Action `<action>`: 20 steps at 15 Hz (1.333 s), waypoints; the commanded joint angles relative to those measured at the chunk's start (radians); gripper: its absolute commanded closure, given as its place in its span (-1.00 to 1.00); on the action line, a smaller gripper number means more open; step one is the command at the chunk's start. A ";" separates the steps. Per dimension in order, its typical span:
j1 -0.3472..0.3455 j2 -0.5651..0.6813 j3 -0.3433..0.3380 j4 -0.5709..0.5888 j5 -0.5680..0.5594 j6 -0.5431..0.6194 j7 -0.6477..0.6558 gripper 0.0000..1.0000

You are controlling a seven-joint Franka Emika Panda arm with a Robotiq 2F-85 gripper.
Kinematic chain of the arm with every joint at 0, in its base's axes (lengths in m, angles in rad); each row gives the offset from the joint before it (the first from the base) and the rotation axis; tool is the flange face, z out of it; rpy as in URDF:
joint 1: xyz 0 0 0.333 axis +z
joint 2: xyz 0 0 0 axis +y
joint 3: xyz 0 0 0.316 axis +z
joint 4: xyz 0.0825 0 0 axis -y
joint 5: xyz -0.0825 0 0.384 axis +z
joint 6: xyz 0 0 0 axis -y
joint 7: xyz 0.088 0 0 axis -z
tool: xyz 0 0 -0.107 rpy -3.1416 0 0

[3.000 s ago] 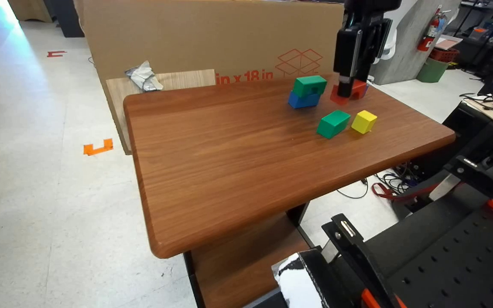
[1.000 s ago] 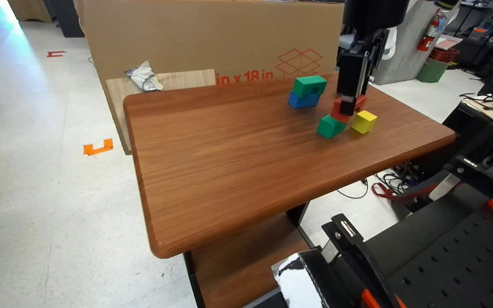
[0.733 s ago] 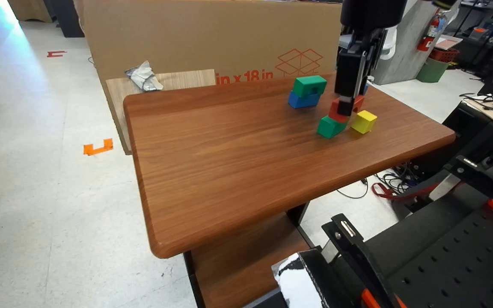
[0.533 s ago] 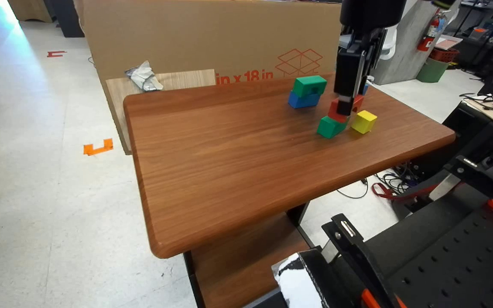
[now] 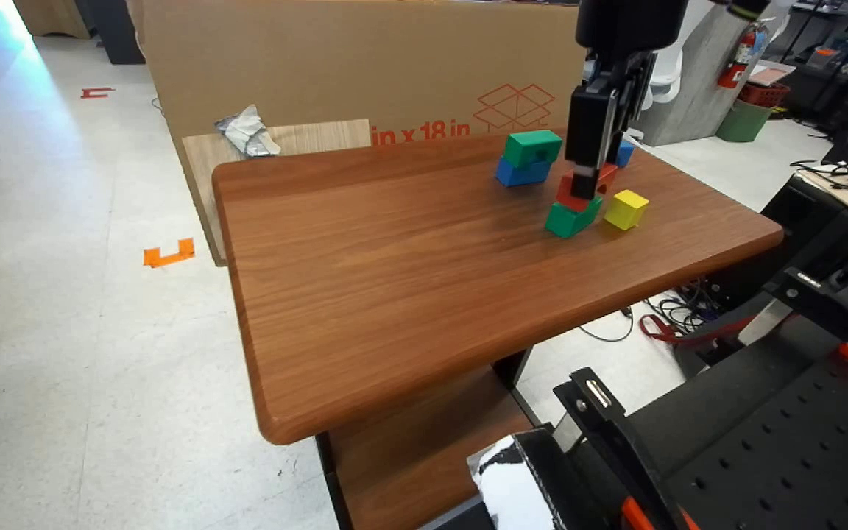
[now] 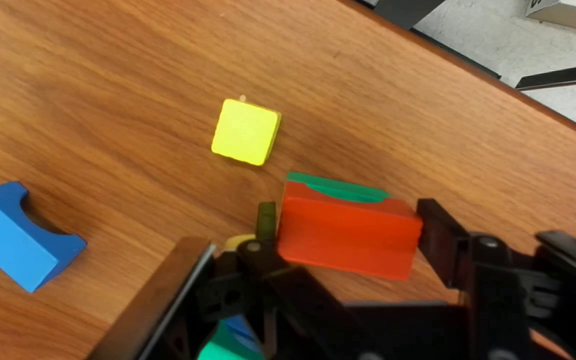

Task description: Pick up the orange object and put it on top of the green object

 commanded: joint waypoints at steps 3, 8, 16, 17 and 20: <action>0.004 0.037 0.007 0.041 0.017 -0.014 0.013 0.10; 0.002 0.038 -0.005 0.044 0.015 -0.027 0.046 0.10; -0.012 -0.026 -0.004 0.003 0.041 -0.012 0.081 -1.00; -0.026 -0.059 0.002 -0.015 0.066 -0.009 0.070 -1.00; -0.107 -0.178 0.044 -0.064 0.266 -0.050 -0.025 -1.00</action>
